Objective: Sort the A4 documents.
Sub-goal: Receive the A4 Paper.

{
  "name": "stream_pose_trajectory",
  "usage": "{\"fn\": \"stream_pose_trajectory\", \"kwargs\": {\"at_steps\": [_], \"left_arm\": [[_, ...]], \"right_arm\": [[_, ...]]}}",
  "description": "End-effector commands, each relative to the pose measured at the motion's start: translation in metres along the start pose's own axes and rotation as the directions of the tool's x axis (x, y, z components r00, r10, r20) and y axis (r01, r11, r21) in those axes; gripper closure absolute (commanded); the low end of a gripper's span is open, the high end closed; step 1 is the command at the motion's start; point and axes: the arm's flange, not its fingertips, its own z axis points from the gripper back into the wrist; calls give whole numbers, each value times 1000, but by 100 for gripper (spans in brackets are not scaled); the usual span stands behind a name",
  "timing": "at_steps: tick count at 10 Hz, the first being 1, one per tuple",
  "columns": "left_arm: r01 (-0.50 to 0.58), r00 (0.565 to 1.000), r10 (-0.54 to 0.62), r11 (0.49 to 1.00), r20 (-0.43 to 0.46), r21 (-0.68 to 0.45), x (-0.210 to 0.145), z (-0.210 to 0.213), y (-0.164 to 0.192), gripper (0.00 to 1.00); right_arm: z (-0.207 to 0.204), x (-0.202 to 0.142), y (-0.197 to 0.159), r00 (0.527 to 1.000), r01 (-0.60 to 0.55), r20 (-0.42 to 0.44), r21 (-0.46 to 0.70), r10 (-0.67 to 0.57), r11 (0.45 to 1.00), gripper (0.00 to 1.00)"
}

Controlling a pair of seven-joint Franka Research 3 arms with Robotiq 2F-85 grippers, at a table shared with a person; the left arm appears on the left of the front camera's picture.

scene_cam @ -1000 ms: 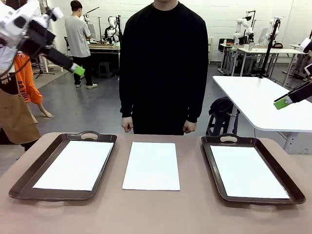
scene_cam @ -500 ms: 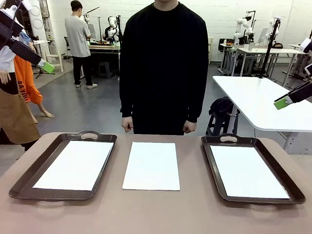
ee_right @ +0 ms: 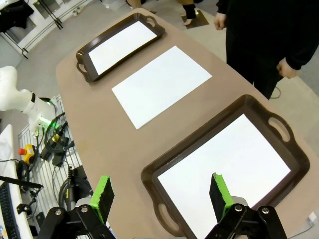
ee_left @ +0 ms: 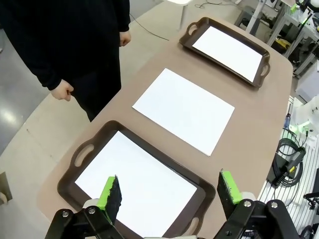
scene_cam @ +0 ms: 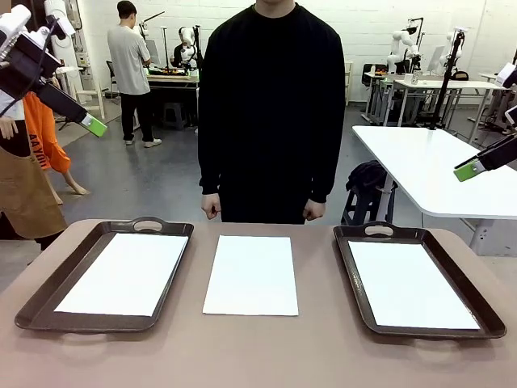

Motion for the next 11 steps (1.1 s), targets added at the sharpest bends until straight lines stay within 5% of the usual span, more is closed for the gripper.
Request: {"fn": "stream_pose_trajectory", "kwargs": {"at_steps": [1, 11], "left_arm": [[-4, 1000, 4, 1000, 6, -8, 3, 1, 2, 0], [-4, 1000, 4, 1000, 4, -1, 2, 0, 2, 0]], "right_arm": [[-1, 0, 1, 1000, -4, 2, 5, 4, 1000, 0], [-1, 0, 1, 1000, -4, 2, 5, 4, 1000, 0]]}}
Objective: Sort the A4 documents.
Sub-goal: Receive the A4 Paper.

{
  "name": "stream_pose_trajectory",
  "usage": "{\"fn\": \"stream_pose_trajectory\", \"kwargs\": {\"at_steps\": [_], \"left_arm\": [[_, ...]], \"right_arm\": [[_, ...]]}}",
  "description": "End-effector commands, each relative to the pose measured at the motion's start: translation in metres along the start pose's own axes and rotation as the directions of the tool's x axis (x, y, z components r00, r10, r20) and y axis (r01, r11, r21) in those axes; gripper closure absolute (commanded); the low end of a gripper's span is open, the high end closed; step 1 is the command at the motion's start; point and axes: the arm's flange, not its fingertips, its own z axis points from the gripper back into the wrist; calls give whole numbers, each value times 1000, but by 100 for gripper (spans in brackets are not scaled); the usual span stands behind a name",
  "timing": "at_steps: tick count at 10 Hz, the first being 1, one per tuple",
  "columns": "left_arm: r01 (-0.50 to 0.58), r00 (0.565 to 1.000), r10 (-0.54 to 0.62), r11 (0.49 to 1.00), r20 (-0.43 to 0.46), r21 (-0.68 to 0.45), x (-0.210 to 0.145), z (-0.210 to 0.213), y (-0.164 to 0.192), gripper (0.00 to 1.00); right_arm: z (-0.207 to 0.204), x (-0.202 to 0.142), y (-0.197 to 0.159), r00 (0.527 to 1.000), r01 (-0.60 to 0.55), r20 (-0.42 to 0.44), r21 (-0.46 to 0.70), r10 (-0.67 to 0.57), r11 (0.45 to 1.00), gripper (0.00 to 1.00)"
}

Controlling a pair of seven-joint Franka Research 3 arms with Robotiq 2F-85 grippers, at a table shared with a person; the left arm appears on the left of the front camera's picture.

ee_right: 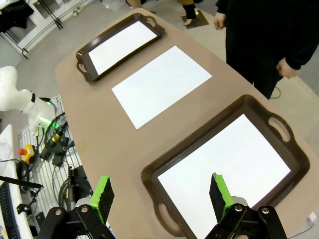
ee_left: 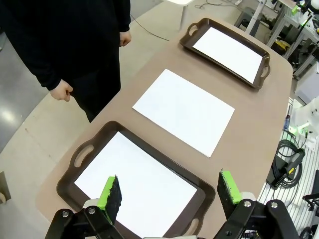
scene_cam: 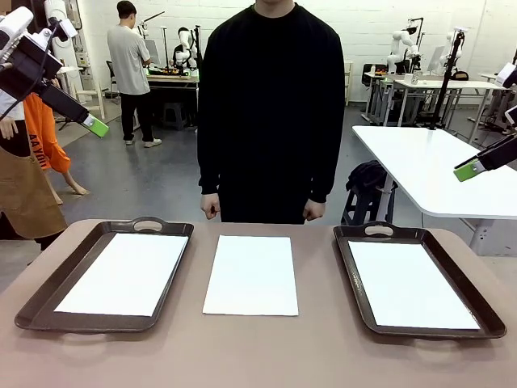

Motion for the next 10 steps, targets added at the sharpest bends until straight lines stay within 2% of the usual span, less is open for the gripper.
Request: {"fn": "stream_pose_trajectory", "kwargs": {"at_steps": [1, 10], "left_arm": [[3, 1000, -3, 1000, 0, 2, 0, 1, -1, 0], [3, 1000, -3, 1000, 0, 2, 0, 1, -1, 0]], "right_arm": [[-1, 0, 1, 1000, -4, 2, 5, 4, 1000, 0], [-1, 0, 1, 1000, -4, 2, 5, 4, 1000, 0]]}}
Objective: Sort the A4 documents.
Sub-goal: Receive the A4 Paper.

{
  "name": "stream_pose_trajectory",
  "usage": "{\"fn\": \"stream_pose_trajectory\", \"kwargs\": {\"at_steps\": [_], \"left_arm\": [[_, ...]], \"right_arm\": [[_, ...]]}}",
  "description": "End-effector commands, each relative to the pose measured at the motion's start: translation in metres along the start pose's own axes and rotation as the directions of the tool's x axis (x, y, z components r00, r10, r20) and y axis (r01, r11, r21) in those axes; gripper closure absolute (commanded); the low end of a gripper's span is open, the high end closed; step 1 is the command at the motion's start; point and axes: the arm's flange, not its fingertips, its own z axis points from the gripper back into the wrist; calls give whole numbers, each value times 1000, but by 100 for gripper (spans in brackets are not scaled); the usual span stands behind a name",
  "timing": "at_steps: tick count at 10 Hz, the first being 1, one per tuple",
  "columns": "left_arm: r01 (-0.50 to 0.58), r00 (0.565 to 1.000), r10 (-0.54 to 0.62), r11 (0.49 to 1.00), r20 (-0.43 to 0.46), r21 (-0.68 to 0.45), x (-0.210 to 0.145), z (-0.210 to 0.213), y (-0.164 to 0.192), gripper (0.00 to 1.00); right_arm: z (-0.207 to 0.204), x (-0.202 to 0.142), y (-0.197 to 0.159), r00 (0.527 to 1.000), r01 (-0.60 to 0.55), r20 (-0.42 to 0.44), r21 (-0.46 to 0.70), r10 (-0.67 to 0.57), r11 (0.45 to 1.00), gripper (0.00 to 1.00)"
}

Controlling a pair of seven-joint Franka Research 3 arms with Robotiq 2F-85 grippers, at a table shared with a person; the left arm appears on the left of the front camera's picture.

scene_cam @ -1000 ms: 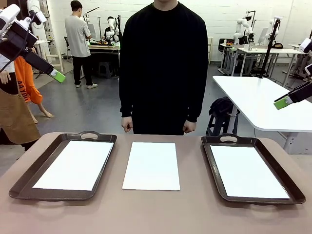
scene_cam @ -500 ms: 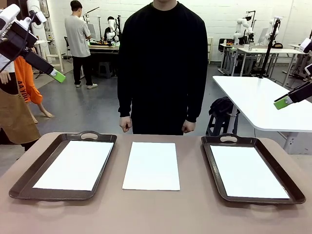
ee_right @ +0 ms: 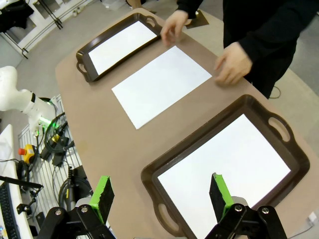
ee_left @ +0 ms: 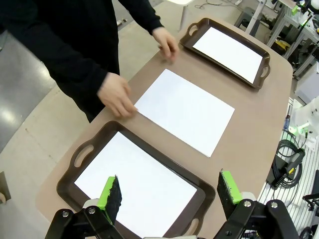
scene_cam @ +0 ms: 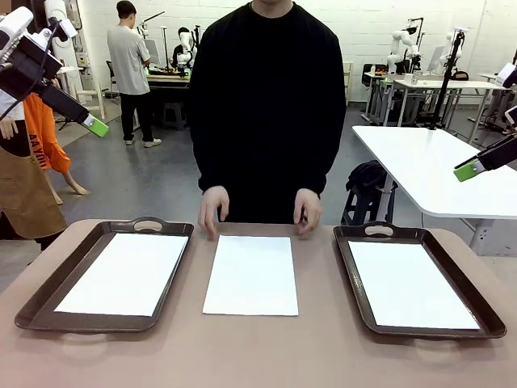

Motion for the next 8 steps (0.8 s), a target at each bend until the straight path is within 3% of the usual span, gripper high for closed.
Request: {"fn": "stream_pose_trajectory", "kwargs": {"at_steps": [1, 8], "left_arm": [[3, 1000, -3, 1000, 0, 2, 0, 1, -1, 0], [3, 1000, -3, 1000, 0, 2, 0, 1, -1, 0]], "right_arm": [[-1, 0, 1, 1000, -4, 2, 5, 4, 1000, 0], [-1, 0, 1, 1000, -4, 2, 5, 4, 1000, 0]]}}
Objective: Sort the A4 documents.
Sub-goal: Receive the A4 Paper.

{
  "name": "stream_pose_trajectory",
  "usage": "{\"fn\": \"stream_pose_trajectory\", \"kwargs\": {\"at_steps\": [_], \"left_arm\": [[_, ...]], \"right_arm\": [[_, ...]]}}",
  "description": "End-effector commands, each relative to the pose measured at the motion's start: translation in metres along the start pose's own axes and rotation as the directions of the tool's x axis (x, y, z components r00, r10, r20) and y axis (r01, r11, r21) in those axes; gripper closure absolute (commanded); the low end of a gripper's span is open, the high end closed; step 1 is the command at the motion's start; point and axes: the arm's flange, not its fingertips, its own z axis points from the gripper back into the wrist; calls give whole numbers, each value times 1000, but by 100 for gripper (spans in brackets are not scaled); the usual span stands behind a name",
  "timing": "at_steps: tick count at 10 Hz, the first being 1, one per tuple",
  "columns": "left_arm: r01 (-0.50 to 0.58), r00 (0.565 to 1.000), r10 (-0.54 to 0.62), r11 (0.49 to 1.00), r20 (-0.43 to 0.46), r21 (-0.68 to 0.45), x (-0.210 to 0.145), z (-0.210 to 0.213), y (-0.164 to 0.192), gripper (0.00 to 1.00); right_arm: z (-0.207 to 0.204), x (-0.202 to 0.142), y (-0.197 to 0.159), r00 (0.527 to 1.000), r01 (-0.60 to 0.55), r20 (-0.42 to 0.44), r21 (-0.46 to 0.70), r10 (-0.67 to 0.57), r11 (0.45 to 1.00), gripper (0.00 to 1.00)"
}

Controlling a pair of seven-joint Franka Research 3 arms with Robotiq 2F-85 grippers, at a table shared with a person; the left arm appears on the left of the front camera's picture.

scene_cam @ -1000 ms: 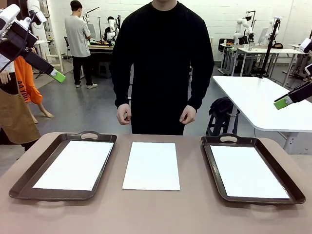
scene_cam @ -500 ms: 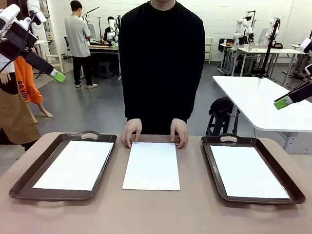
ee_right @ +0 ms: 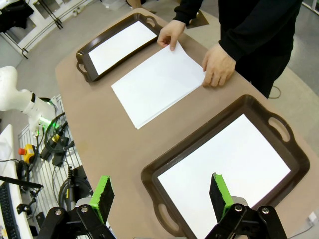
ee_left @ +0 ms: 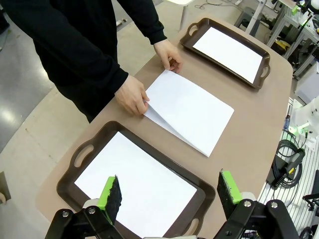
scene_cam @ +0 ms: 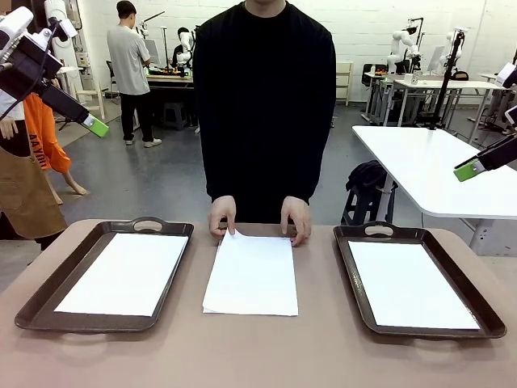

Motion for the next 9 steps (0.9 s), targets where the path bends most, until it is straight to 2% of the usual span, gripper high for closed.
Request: {"fn": "stream_pose_trajectory", "kwargs": {"at_steps": [1, 9], "left_arm": [[3, 1000, -3, 1000, 0, 2, 0, 1, -1, 0], [3, 1000, -3, 1000, 0, 2, 0, 1, -1, 0]], "right_arm": [[-1, 0, 1, 1000, -4, 2, 5, 4, 1000, 0], [-1, 0, 1, 1000, -4, 2, 5, 4, 1000, 0]]}}
